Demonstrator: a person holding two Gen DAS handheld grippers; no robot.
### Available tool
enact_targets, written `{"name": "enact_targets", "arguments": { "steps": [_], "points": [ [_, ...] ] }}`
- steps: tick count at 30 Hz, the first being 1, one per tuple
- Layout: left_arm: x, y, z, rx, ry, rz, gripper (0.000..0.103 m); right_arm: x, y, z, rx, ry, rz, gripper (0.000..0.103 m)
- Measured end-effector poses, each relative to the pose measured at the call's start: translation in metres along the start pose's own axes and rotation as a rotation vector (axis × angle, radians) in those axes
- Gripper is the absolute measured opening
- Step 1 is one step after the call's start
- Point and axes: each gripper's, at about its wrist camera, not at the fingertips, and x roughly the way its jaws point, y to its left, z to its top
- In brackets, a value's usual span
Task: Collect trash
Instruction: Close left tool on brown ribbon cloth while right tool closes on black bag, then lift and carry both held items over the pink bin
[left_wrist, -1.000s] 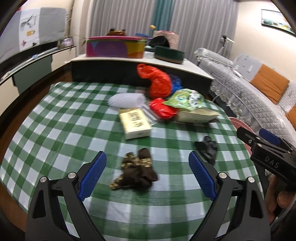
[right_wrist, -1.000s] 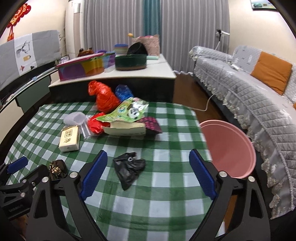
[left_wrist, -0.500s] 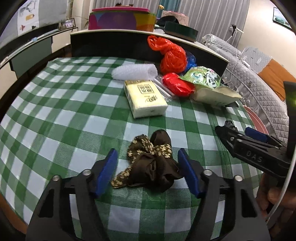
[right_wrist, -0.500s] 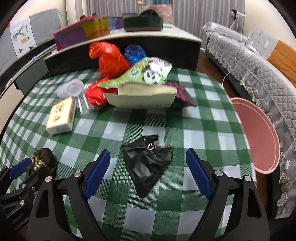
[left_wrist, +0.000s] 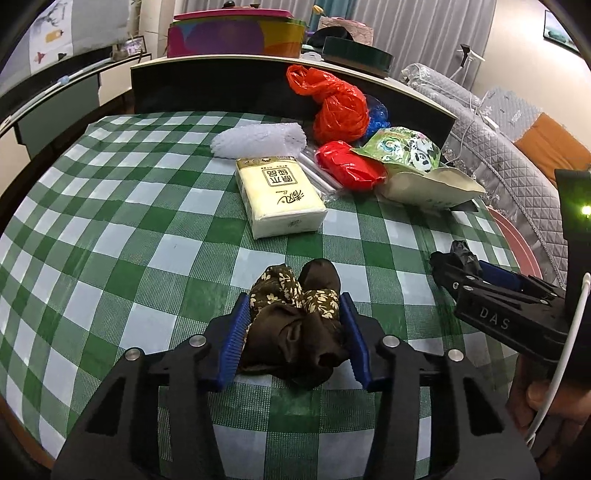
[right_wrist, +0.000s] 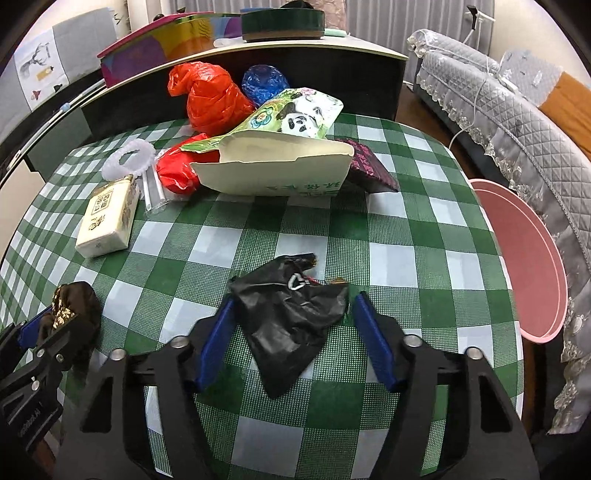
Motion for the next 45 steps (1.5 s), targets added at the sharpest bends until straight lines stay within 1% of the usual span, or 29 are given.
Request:
{"name": "enact_targets", "arguments": {
  "steps": [5,12,21,27,36,45],
  "points": [
    [0.002,-0.003,0.005,0.007,-0.001,0.006,0.046,-0.005,-0.004,0.000,0.007,-0.003,0.021,0.057],
    [-0.007,-0.014,0.008,0.027,-0.032,0.000,0.046,-0.026,-0.012,0.001,0.018,-0.059,0.010,0.057],
    [-0.023,-0.029,0.006,0.044,-0.060,-0.021,0.046,-0.065,-0.027,-0.007,0.038,-0.131,-0.014,0.057],
    [-0.035,-0.046,0.005,0.069,-0.080,-0.052,0.046,-0.093,-0.040,-0.012,0.048,-0.185,-0.036,0.057],
    [-0.047,-0.081,0.006,0.121,-0.105,-0.099,0.046,-0.137,-0.075,-0.013,0.093,-0.263,-0.074,0.057],
    [-0.054,-0.132,0.025,0.179,-0.120,-0.196,0.046,-0.179,-0.129,0.001,0.139,-0.310,-0.128,0.057]
  ]
}}
